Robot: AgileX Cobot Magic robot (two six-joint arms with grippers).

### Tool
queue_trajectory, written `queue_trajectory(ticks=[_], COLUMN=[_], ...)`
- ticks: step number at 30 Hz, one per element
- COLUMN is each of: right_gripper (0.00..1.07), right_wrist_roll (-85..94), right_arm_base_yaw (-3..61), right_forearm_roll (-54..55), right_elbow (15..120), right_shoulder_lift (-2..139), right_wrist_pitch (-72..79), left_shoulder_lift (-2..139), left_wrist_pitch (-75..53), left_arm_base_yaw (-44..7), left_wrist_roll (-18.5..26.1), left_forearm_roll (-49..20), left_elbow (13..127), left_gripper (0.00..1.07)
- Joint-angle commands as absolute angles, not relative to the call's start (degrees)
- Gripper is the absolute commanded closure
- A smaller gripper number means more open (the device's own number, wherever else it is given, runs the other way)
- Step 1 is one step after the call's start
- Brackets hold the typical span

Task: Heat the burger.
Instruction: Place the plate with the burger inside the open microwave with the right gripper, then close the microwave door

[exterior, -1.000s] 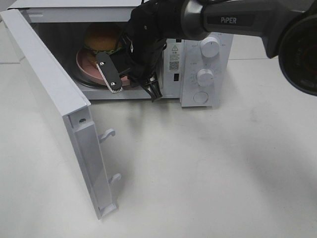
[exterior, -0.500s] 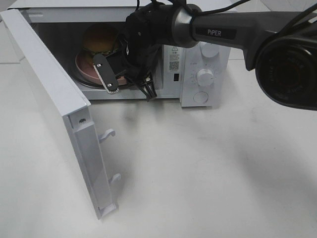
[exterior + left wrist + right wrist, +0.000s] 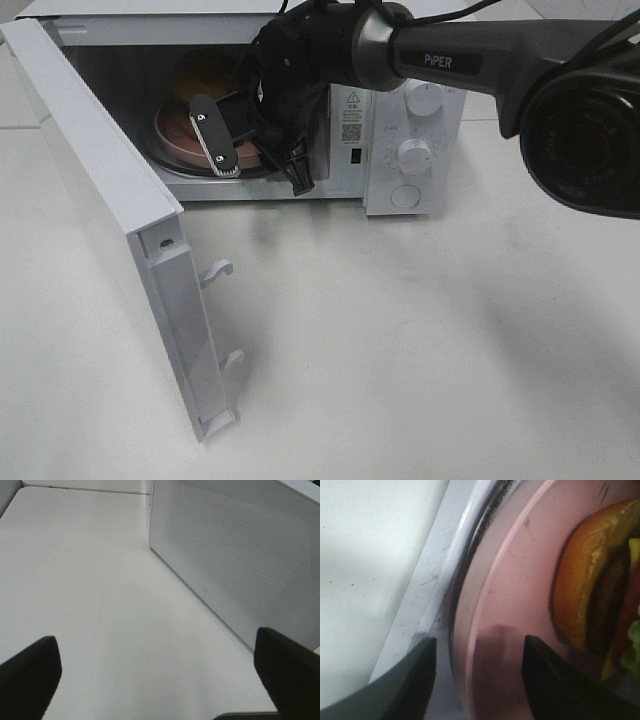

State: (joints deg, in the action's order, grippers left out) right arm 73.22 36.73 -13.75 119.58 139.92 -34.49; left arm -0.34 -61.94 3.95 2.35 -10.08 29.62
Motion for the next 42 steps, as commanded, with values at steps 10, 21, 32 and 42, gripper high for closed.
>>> queue_trajectory(ticks=[10, 21, 32, 42], right_gripper=[0.28, 0.31, 0.31, 0.31], right_wrist_roll=[72.65, 72.71, 67.61, 58.21], right_arm_base_yaw=[36.73, 36.84, 36.84, 36.84], right_forearm_roll=[-11.0, -9.4, -9.51, -9.51], right_elbow=[108.29, 93.33, 80.27, 69.27], right_shoulder_lift=[132.35, 122.96, 112.53, 102.79], right_wrist_pitch=[-30.31, -26.24, -23.84, -23.84], left_shoulder_lift=[-0.69, -0.69, -0.69, -0.69], left_wrist_pitch=[-61.08, -61.08, -61.08, -61.08], left_arm_base_yaw=[3.9, 3.9, 3.9, 3.9], left_wrist_roll=[2.29, 2.29, 2.29, 2.29], left_forearm_roll=[-10.2, -10.2, -10.2, -10.2], left_elbow=[29.51, 29.51, 29.51, 29.51], left_gripper=[0.06, 0.06, 0.06, 0.06])
